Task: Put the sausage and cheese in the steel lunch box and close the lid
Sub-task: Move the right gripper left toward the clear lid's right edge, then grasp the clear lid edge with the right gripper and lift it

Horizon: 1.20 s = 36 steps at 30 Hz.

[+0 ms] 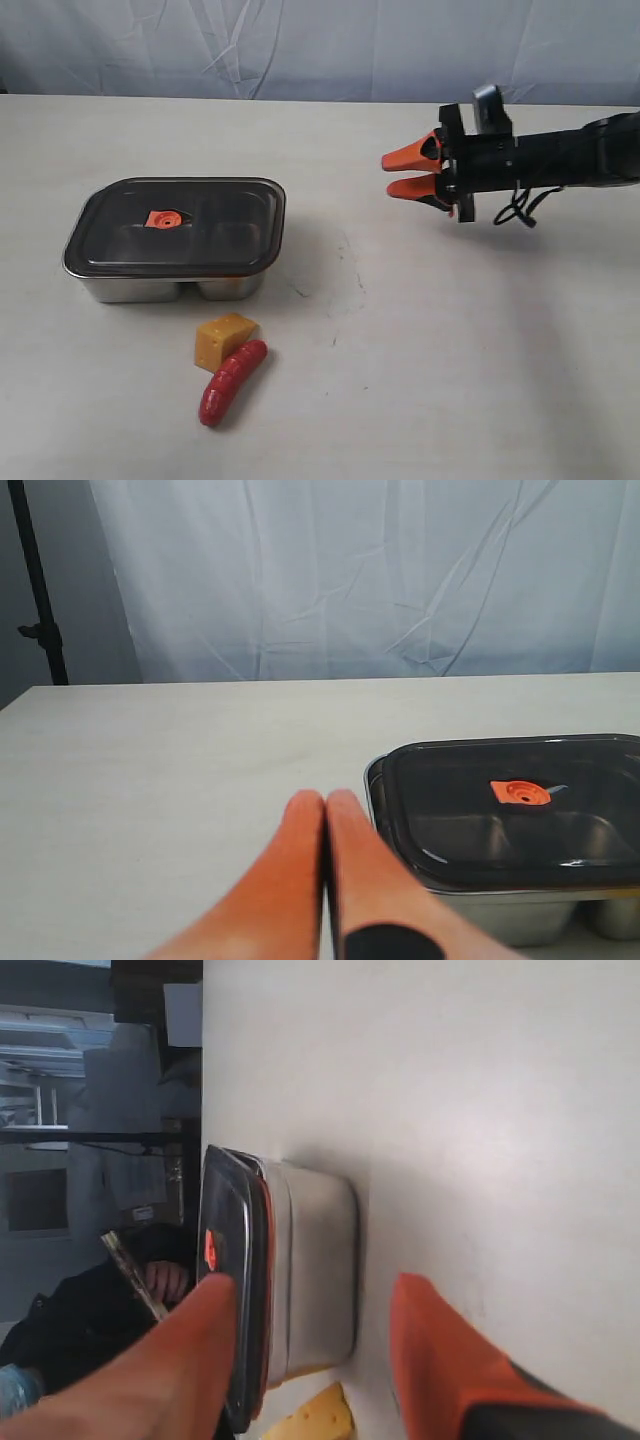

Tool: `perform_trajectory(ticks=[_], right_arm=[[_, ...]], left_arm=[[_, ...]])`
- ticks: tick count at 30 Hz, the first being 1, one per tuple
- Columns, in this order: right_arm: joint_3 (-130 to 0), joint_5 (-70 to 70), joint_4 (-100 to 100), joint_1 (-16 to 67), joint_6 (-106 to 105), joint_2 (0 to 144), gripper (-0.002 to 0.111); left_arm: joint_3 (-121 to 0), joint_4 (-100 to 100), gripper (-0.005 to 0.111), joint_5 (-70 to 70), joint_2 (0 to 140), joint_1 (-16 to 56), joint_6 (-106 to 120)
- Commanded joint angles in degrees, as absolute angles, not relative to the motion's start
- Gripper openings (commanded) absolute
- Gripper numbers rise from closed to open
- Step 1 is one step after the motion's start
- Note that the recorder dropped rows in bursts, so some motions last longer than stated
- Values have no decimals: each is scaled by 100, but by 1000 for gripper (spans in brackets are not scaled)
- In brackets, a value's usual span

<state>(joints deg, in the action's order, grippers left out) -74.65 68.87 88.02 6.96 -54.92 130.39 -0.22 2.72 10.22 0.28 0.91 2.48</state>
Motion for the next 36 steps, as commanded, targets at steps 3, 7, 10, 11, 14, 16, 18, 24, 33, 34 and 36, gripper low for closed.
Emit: perform_trajectory(ticks=[3,7,10,11,14,16,18,24,33,34,36], right_arm=[[-7953,6996,9335,1304,-5635,13424,48],[-8321,6996,9325,1625,-5635,13570,48],[-8490,6996,9325,1738,-5575,13657,48],[-8533,6996,9325,1784,-5520,13681,48],[-8544,6996,9282,1857,-5482,13694,48],[-8544,6996,9169,1936,-5471,13694,48],[-8544,6996,9046,2012,-5419,13707,48],[-8544,6996,9000,2249,-5406,13841,48],[-8544,6996,8983,2549,-5406,13881,48],[-8544,6996,8983,2549,-5406,13881,48],[-8544,6996,8983,2550,-5406,13881,47]], left_arm=[[0,266,0,983,0,130,219],[0,266,0,983,0,130,219],[0,266,0,983,0,130,219],[0,266,0,983,0,130,219],[0,266,0,983,0,130,219],[0,266,0,983,0,130,219],[0,266,0,983,0,130,219],[0,266,0,983,0,130,219],[0,266,0,983,0,130,219],[0,266,0,983,0,130,219],[0,266,0,983,0,130,219]])
